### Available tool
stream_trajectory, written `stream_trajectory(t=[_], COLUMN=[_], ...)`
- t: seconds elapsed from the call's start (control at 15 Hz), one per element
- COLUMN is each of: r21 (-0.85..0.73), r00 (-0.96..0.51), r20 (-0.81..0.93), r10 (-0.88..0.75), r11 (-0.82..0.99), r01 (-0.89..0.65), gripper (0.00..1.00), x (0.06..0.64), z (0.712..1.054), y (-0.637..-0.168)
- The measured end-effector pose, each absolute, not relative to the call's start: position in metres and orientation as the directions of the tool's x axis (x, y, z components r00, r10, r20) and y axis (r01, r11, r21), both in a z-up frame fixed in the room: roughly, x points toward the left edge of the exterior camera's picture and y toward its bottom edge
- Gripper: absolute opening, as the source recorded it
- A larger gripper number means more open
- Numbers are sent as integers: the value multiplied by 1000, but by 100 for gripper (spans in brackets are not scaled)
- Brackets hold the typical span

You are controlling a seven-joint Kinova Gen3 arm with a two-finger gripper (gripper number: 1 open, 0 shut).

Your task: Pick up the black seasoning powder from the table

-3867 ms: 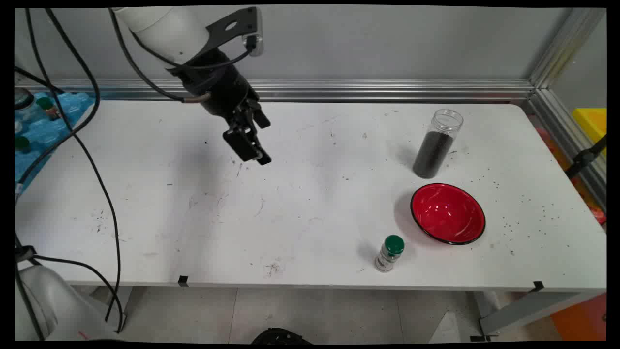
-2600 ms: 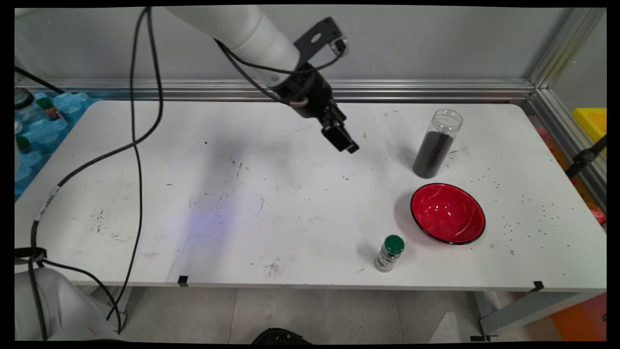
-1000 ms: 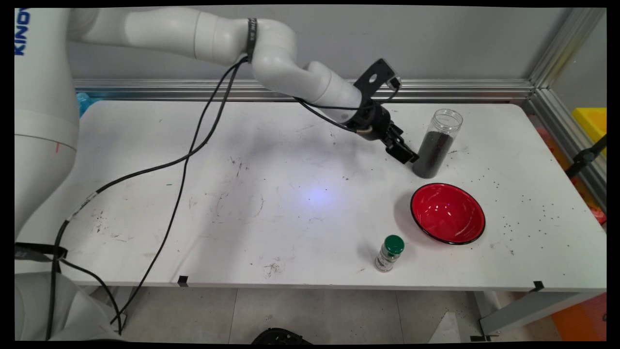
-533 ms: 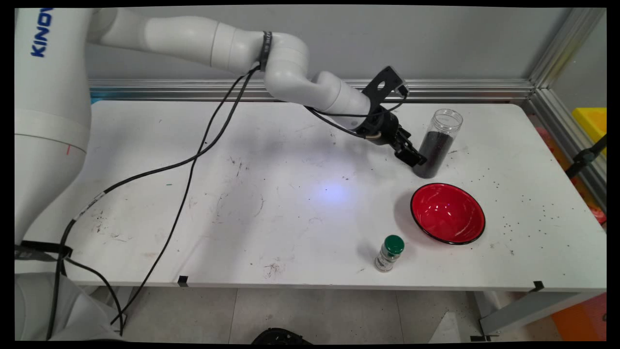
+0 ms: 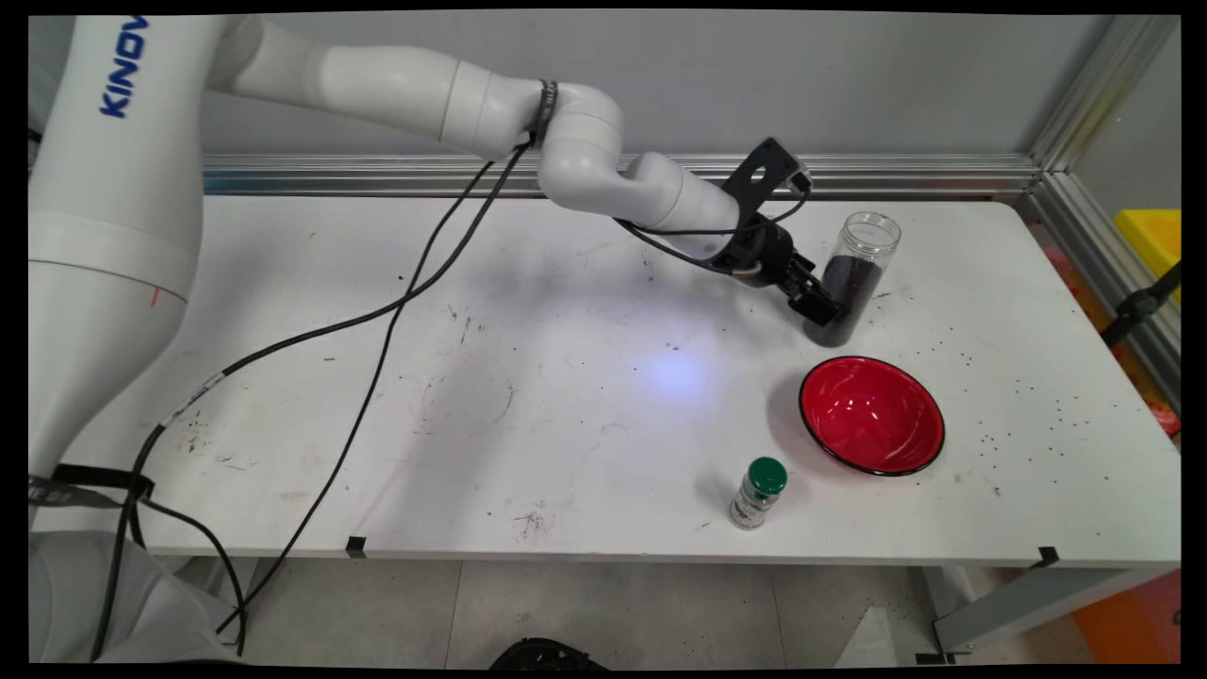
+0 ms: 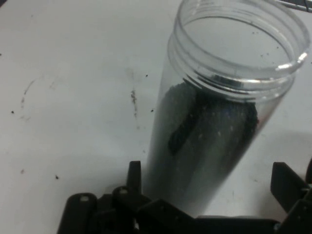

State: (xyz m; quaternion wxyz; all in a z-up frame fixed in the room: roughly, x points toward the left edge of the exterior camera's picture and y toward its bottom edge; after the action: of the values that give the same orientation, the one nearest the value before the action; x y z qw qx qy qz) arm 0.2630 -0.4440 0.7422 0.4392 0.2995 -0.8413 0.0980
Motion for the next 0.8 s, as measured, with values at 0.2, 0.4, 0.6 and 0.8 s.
stream_trajectory(t=[0.2, 0.4, 0.6, 0.8], r21=[105, 113, 119, 127], r00=[-426, -417, -410, -404], r20=[801, 804, 806, 807], r10=[-421, -425, -428, -431], r11=[799, 796, 795, 794], r01=[-592, -594, -595, -594], gripper=[100, 100, 100, 100], x=[257, 251, 247, 242], z=[737, 732, 729, 725], y=[-448, -452, -455, -458])
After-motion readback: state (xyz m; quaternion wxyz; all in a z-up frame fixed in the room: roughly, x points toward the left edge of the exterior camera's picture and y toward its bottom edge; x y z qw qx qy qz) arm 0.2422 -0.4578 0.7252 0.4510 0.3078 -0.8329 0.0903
